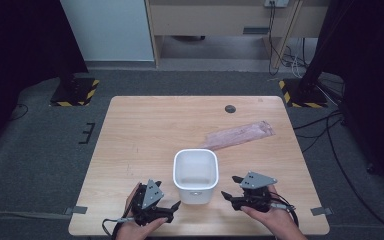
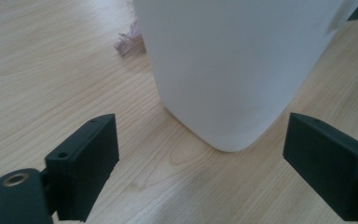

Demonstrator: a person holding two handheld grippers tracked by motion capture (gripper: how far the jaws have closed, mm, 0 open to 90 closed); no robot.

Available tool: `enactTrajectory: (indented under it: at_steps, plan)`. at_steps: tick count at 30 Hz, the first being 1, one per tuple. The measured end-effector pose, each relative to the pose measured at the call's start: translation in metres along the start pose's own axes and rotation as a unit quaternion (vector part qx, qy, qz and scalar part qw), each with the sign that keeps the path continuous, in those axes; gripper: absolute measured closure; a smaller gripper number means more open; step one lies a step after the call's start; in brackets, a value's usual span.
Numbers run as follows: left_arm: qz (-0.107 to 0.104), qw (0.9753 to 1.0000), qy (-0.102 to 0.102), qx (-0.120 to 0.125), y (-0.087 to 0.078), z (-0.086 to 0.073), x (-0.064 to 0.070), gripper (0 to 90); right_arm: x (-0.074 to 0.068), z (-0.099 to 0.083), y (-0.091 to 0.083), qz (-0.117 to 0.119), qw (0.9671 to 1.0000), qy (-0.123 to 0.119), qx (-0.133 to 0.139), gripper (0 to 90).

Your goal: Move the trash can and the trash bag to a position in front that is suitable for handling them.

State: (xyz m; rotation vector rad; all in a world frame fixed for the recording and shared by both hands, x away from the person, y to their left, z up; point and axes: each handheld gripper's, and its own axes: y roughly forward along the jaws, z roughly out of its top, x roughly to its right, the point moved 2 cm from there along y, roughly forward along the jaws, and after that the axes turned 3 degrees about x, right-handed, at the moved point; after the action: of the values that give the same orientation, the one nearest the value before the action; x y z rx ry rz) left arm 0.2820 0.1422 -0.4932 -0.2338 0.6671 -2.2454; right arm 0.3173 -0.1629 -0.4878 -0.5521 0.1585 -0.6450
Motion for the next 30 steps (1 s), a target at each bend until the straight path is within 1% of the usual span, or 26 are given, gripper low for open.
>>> enactTrajectory:
  at_steps: [1, 2, 3, 5, 6, 8, 9, 10, 11, 12, 14, 15, 16, 18, 20, 21, 24, 28, 30]
  plan:
    - [0.000, 1.0000, 0.000, 0.000, 0.000, 0.000, 0.000, 11.3, 0.000, 0.000, 0.000, 0.000, 1.0000, 0.000, 0.000, 35.0]
    - [-0.002, 1.0000, 0.000, 0.001, 0.001, 0.001, 0.001, 11.3, -0.003, 0.002, 0.001, 0.006, 1.0000, 0.001, 0.005, 36.6]
    - [-0.005, 1.0000, -0.001, 0.005, 0.001, 0.002, 0.002, 14.3, -0.011, 0.005, 0.001, 0.020, 0.9998, -0.004, 0.007, 38.4]
    - [-0.013, 0.9998, -0.006, 0.011, 0.003, 0.003, 0.003, 19.5, -0.017, 0.008, 0.004, 0.031, 0.9994, -0.011, 0.011, 41.3]
    - [-0.015, 0.9998, -0.003, 0.014, 0.003, 0.004, 0.004, 22.7, -0.020, 0.009, 0.006, 0.038, 0.9991, -0.014, 0.013, 42.7]
    - [-0.021, 0.9996, 0.000, 0.019, 0.005, 0.006, 0.005, 29.1, -0.023, 0.013, 0.009, 0.039, 0.9989, -0.021, 0.017, 46.0]
    - [-0.021, 0.9996, 0.000, 0.019, 0.005, 0.006, 0.005, 31.0, -0.023, 0.013, 0.009, 0.039, 0.9989, -0.021, 0.017, 46.0]
    - [-0.024, 0.9995, 0.003, 0.020, 0.006, 0.007, 0.006, 33.5, -0.025, 0.016, 0.013, 0.046, 0.9986, -0.019, 0.020, 47.8]
    - [-0.023, 0.9995, 0.007, 0.020, 0.006, 0.007, 0.007, 35.1, -0.025, 0.017, 0.015, 0.049, 0.9984, -0.021, 0.019, 48.5]
    - [-0.027, 0.9994, 0.009, 0.023, 0.006, 0.008, 0.007, 37.5, -0.026, 0.017, 0.016, 0.050, 0.9983, -0.019, 0.021, 49.5]
    - [-0.031, 0.9992, 0.006, 0.026, 0.008, 0.009, 0.007, 41.4, -0.027, 0.018, 0.019, 0.053, 0.9981, -0.023, 0.021, 49.7]
    - [-0.029, 0.9992, 0.010, 0.026, 0.009, 0.010, 0.007, 43.0, -0.028, 0.018, 0.020, 0.056, 0.9979, -0.024, 0.022, 50.5]
    - [-0.024, 0.9993, 0.015, 0.025, 0.010, 0.010, 0.007, 44.5, -0.028, 0.019, 0.021, 0.055, 0.9979, -0.026, 0.024, 51.3]
    - [-0.017, 0.9994, 0.016, 0.025, 0.012, 0.011, 0.006, 45.9, -0.027, 0.020, 0.022, 0.048, 0.9981, -0.028, 0.026, 53.2]
    - [-0.014, 0.9994, 0.016, 0.026, 0.014, 0.011, 0.005, 48.5, -0.024, 0.021, 0.023, 0.043, 0.9982, -0.026, 0.032, 57.1]
    - [-0.013, 0.9994, 0.015, 0.029, 0.016, 0.012, 0.002, 49.3, -0.023, 0.022, 0.023, 0.044, 0.9982, -0.022, 0.035, 57.8]
    - [-0.008, 0.9994, 0.013, 0.031, 0.020, 0.012, -0.001, 50.4, -0.019, 0.022, 0.026, 0.043, 0.9983, -0.010, 0.038, 57.2]
    - [-0.002, 0.9994, 0.014, 0.031, 0.025, 0.013, -0.003, 51.3, -0.016, 0.022, 0.033, 0.033, 0.9988, -0.009, 0.036, 55.0]
    - [-0.001, 0.9994, 0.018, 0.031, 0.026, 0.014, -0.003, 51.4, -0.015, 0.022, 0.035, 0.028, 0.9989, -0.008, 0.035, 53.7]
